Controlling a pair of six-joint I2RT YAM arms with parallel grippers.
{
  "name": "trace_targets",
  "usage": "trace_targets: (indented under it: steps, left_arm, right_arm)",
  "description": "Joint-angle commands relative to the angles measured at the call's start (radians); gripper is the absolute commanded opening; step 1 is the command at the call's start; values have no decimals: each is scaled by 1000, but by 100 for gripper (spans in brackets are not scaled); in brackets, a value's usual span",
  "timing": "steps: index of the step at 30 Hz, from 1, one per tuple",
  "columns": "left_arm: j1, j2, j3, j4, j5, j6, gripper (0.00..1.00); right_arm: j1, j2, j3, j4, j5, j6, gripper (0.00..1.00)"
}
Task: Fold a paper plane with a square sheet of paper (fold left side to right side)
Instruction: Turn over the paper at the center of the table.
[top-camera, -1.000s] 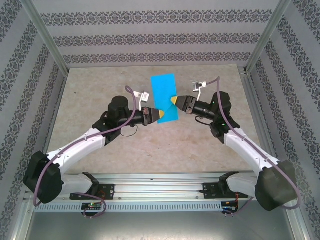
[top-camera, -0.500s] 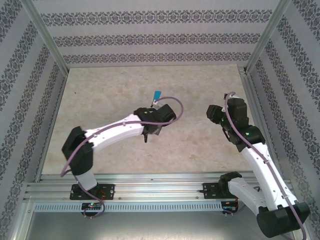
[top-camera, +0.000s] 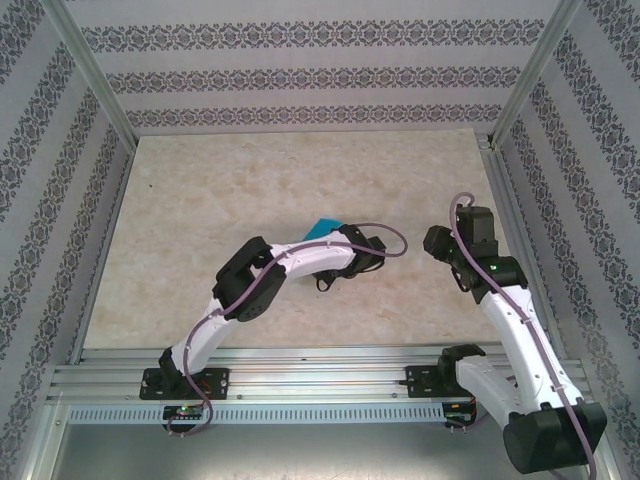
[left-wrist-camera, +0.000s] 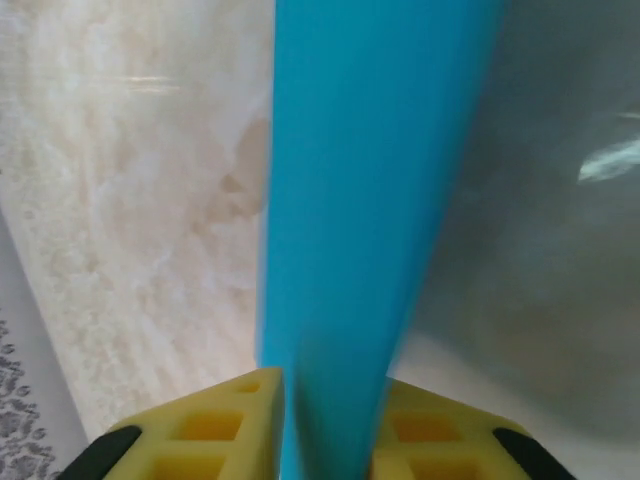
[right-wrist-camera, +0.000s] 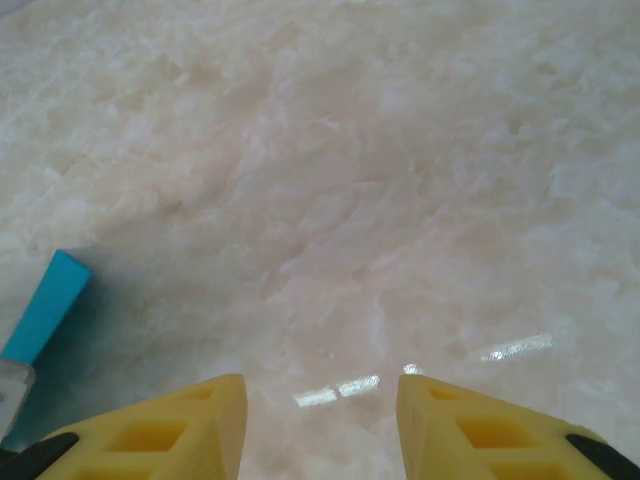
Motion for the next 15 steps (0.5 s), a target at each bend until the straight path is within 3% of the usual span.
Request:
trace_targets:
  steps: [1,7,15]
  left_arm:
    - [-1,-78,52,67,148,84,42]
    - [85,-355,-140,353,482,144,56]
    - [372,-758,-656,807,846,22,71]
  right_arm:
    - [-11,29,-24,46,-90,-3,45]
    - [9,106,-76,210,-291,91,43]
    - [291,394,-75,585,-299,290,43]
